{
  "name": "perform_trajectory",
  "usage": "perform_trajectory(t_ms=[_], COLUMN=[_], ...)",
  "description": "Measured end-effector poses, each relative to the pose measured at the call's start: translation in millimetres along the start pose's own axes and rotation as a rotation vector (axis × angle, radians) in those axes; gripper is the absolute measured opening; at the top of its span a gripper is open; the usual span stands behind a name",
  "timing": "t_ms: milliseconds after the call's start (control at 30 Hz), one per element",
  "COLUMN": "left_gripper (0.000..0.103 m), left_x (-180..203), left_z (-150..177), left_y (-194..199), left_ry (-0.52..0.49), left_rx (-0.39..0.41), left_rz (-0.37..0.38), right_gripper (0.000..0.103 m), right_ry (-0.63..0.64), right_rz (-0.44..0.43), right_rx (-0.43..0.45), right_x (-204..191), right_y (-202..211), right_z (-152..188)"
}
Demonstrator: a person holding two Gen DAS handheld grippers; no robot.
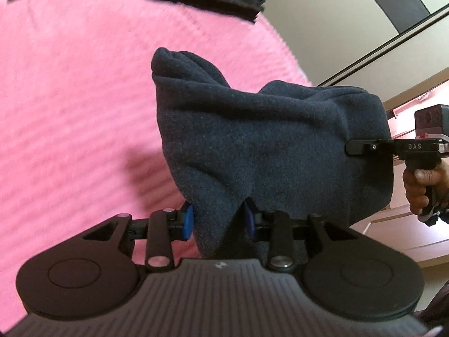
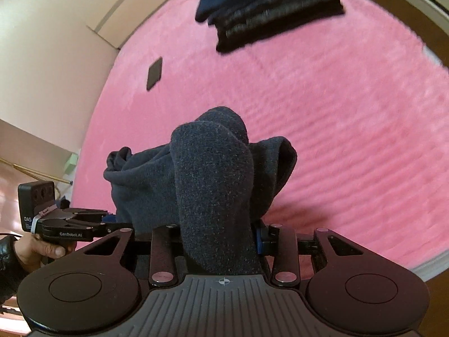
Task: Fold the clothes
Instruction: 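Lift the navy bundle with both grippers and carry it toward the clothes stack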
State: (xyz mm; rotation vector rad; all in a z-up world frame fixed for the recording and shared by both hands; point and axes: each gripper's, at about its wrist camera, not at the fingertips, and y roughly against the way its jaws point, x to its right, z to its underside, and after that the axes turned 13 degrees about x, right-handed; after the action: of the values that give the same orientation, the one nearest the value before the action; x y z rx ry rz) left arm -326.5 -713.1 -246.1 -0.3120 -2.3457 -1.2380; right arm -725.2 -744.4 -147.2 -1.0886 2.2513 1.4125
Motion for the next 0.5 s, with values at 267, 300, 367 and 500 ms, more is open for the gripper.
perform_trajectory(t_ms=[267,300,367,500], left_gripper=[0.030,0.030,0.030,0.030], left_x=[61,66,80,99], left_z=[-74,-81,-96,-116], left_y=[18,22,26,35], left_ry=[-0.044,-0.047,-0.052,-0.064], left_rx=[0.073,0.076,0.083,0.100], left_rz=[-0.025,-0.032,-0.049,-0.080], right_gripper=[0.036,0.036,0.037,0.037], right_ry=[0.031,0.031,0.030,0.027], right_rz=[-0.033,-0.037,-0.046,-0.054], right_rx=[0.056,0.056,0.050,0.039], right_x=[-6,-6,-7,-13], right_y=[45,49,54,55], right_z=[-75,-84,-100,-123])
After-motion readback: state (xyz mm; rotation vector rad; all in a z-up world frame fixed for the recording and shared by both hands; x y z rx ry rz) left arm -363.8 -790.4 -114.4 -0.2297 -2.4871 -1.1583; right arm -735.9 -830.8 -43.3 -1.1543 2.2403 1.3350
